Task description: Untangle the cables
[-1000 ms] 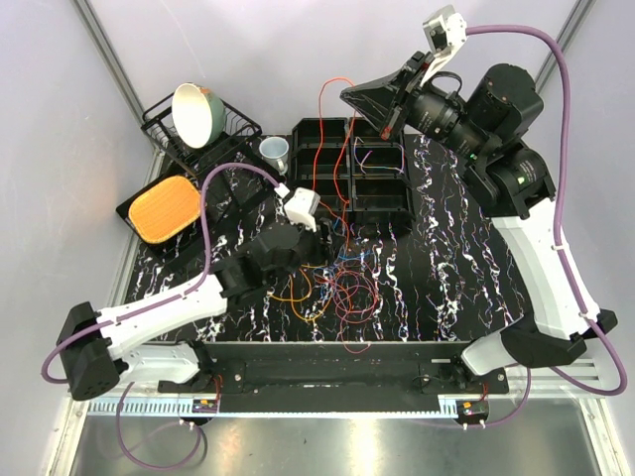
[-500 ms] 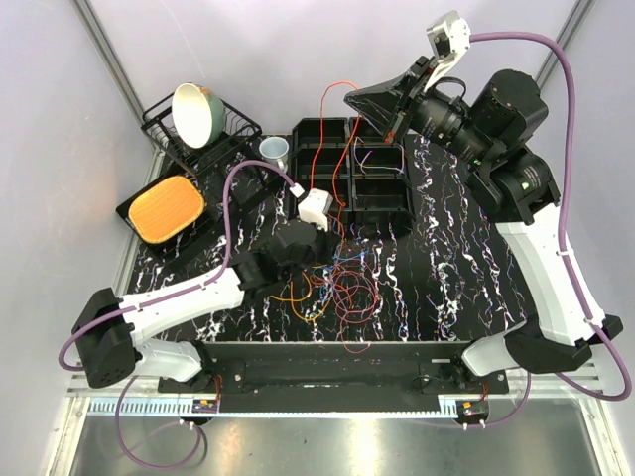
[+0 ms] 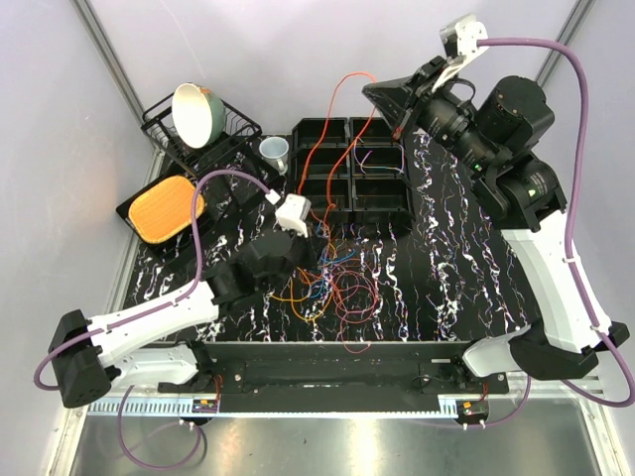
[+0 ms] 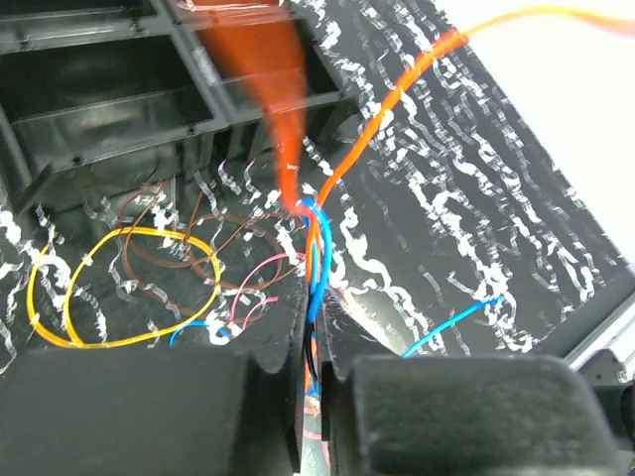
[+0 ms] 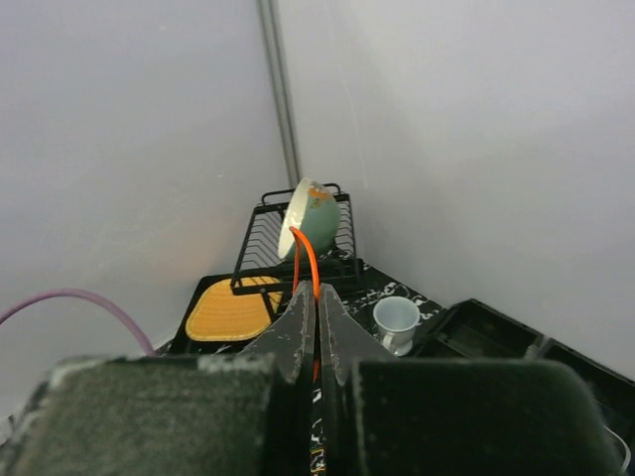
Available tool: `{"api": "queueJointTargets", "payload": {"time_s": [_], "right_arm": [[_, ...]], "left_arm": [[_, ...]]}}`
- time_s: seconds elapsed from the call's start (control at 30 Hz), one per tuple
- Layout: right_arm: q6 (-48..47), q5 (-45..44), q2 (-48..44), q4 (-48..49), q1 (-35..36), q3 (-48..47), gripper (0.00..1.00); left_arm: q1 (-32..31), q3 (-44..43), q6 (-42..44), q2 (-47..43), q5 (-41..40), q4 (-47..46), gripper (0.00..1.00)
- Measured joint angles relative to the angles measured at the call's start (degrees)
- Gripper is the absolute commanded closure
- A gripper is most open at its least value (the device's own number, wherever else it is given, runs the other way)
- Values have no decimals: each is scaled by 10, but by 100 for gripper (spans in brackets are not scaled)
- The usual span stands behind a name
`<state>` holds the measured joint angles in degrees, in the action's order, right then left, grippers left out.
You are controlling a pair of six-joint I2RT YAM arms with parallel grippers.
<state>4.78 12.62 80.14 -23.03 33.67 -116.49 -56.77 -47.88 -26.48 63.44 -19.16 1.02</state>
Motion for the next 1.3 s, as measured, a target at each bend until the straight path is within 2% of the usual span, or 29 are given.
{"api": "queueJointTargets", "payload": {"time_s": [0.13, 0.3, 0.63, 0.73, 0.8, 0.83, 1.03, 1.1, 1.3], "right_arm": [[-13, -52, 7, -18, 0, -28, 100], [-21, -83, 10, -26, 0, -56, 100], [-22, -92, 11, -34, 0, -57, 100], [-23, -102, 12, -34, 0, -61, 100], [-25, -110, 17, -35, 0, -72, 100], [-28, -116, 19, -36, 0, -80, 100], [-53, -154, 32, -43, 0, -140, 100], [-66, -169, 36, -43, 0, -166, 100], [-111, -217, 40, -42, 0, -234, 100]], "left_arm": [[0, 49, -9, -16, -13, 2, 83], [0, 109, -28, -15, -22, 13, 100], [0, 117, -41, 10, -38, 23, 100], [0, 109, -53, 39, -67, 38, 92], [0, 97, -63, 71, -89, 57, 80], [0, 90, -68, 89, -99, 70, 77], [27, 62, -118, 187, -142, 154, 72], [41, 62, -129, 196, -145, 178, 69], [57, 62, -142, 195, -151, 195, 71]]}}
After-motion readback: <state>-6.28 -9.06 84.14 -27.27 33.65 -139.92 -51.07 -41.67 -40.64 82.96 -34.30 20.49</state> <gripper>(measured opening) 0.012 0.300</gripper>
